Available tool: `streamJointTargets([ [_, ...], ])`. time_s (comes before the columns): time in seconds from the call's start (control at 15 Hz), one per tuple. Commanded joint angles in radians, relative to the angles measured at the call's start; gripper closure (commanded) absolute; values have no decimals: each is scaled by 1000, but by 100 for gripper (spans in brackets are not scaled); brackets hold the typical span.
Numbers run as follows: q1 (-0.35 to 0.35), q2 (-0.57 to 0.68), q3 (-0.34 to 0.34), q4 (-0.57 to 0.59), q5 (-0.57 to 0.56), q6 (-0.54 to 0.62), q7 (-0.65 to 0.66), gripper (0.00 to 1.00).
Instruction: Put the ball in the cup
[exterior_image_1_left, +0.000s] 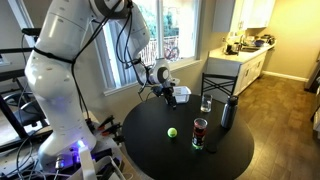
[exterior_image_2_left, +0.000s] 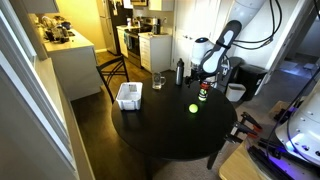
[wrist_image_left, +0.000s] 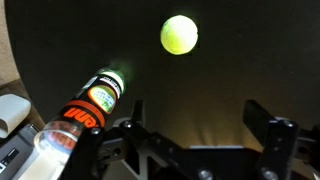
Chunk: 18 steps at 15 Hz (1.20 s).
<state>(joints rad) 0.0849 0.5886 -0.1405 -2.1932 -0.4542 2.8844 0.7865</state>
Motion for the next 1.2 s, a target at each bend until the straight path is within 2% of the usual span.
streamJointTargets([
  [0.0,25,123,-10,59,169,115,-71,0],
  [0.27,-26,264,72,164,382,166,-189,0],
  [0.47,-36,377,92,269,497,145,-254,0],
  [0.8,-13,487,61,380,608,76,-282,0],
  [1.13,11,525,20,436,630,-20,-263,0],
])
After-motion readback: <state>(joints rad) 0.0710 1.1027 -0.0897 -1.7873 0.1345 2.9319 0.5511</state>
